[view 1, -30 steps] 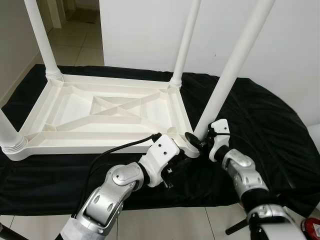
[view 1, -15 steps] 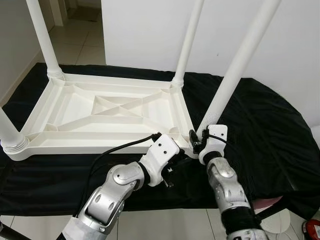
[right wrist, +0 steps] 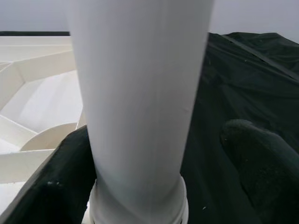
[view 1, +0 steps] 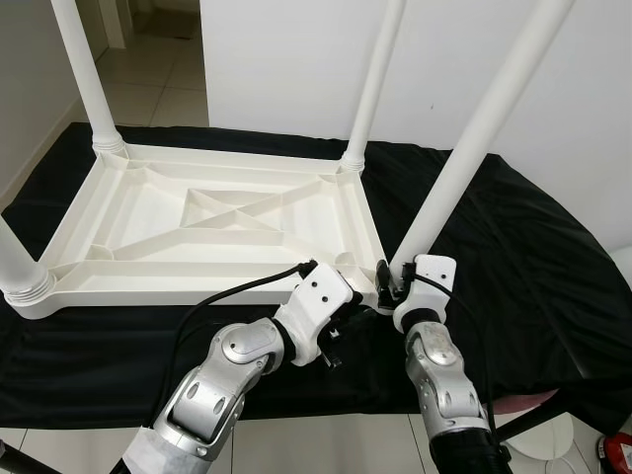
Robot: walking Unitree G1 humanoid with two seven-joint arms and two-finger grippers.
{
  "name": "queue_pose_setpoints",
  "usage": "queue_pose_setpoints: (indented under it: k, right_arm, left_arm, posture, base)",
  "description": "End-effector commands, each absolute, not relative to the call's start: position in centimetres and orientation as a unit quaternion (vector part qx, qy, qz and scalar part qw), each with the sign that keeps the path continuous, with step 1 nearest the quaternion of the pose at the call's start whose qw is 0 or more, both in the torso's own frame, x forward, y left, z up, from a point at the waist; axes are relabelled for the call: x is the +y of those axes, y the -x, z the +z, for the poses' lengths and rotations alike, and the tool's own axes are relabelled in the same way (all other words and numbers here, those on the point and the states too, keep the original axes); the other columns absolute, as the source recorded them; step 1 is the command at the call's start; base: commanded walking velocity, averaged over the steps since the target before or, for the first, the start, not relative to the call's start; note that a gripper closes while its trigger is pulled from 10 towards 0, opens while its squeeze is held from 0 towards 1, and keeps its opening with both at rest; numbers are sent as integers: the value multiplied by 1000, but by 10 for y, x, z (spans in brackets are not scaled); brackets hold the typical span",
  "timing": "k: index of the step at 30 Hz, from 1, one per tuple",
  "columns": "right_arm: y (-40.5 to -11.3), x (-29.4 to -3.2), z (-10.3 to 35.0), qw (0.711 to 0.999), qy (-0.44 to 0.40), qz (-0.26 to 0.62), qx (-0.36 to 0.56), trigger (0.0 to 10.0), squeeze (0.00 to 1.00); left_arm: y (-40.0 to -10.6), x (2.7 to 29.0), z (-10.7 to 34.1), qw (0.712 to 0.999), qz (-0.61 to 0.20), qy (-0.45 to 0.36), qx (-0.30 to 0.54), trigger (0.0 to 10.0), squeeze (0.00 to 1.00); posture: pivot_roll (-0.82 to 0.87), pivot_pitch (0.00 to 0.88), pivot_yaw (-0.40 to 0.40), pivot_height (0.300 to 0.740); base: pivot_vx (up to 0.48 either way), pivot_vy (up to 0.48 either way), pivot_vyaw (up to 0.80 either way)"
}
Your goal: Building children table
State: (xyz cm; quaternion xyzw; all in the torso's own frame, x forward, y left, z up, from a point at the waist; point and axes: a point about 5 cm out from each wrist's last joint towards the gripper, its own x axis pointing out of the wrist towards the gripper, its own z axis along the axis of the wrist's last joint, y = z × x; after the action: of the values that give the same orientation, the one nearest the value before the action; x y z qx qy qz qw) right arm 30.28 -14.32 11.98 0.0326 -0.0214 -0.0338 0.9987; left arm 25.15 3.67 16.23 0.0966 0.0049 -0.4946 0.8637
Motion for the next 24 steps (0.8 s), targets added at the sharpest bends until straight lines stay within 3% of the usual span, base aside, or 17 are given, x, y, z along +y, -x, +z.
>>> queue_pose_setpoints:
  k: [1, 6, 7, 9, 17, 24]
  right_arm:
    - [-299, -151, 118, 999, -39, -25, -20, 10000, 1000]
    - [-297, -153, 117, 999, -38, -11, -17, 10000, 1000]
    - [-295, -154, 117, 999, -36, 22, -18, 10000, 0]
    - [-295, -154, 117, 999, -36, 22, -18, 10000, 0]
    - [-300, -172, 120, 984, 8, 179, -16, 10000, 0]
    - [-308, -182, 122, 965, 36, 261, 3, 10000, 0]
  left_arm:
    - [-252, 35, 164, 874, -476, -96, -2, 10000, 0]
    - [-252, 35, 164, 874, -476, -96, -3, 10000, 0]
    - [-253, 34, 164, 874, -477, -96, -3, 10000, 0]
    - [-253, 34, 164, 874, -477, -96, -3, 10000, 0]
    - [-255, 35, 165, 874, -476, -98, -6, 10000, 0]
    - [-257, 35, 166, 873, -478, -100, -7, 10000, 0]
  posture:
    - [0, 0, -114, 740]
    - [0, 0, -114, 740]
    - [0, 0, -116, 740]
    - [0, 0, -116, 740]
    - [-4, 0, -102, 740]
    - [-7, 0, -96, 740]
  base:
    - [0, 0, 0]
    - [0, 0, 0]
    - [0, 0, 0]
    - [0, 0, 0]
    - [0, 0, 0]
    - [0, 0, 0]
